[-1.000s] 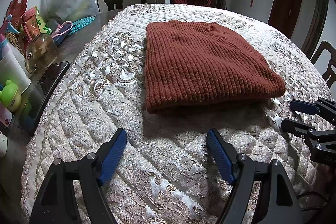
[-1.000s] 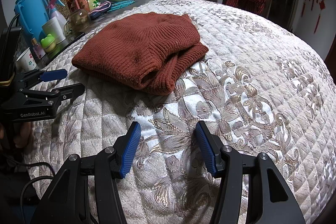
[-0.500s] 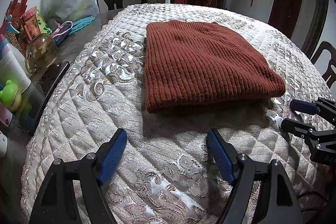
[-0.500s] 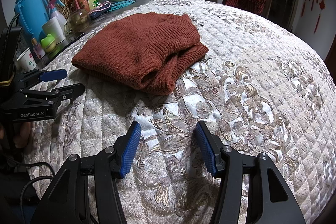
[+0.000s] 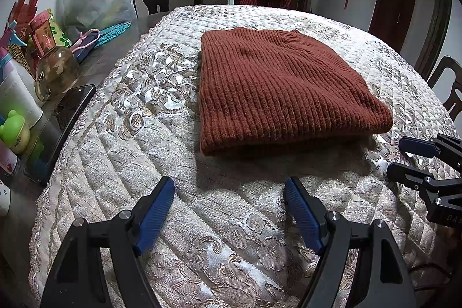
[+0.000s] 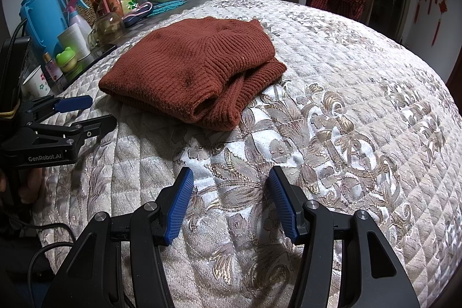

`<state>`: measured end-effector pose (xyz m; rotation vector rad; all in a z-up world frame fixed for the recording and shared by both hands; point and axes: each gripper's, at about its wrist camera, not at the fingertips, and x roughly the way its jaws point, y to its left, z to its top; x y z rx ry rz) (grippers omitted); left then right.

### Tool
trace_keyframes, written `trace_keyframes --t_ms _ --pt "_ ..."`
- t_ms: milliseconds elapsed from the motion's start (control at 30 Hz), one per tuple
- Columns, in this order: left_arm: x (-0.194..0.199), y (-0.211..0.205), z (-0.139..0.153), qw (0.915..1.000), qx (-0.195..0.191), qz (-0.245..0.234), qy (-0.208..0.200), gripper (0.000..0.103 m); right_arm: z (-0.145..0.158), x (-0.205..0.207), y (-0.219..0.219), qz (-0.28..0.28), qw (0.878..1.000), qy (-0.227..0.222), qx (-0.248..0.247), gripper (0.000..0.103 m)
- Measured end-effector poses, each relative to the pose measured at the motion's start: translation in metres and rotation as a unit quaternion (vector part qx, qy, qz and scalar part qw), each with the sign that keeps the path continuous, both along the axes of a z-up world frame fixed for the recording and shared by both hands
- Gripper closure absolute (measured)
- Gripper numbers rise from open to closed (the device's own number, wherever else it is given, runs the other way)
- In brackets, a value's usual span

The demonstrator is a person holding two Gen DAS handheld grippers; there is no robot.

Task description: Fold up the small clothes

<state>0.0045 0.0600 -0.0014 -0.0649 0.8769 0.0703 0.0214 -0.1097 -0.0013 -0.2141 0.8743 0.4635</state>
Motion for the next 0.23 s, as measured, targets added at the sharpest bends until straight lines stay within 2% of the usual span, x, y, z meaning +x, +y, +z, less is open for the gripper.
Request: trace_keyframes --t_ms 233 --pt "-0.0005 0.0005 -0.0009 1.0000 0.001 0.000 0.000 0.022 -0.0001 0.0000 -0.0001 0.000 1.000 0.000 0.000 0.048"
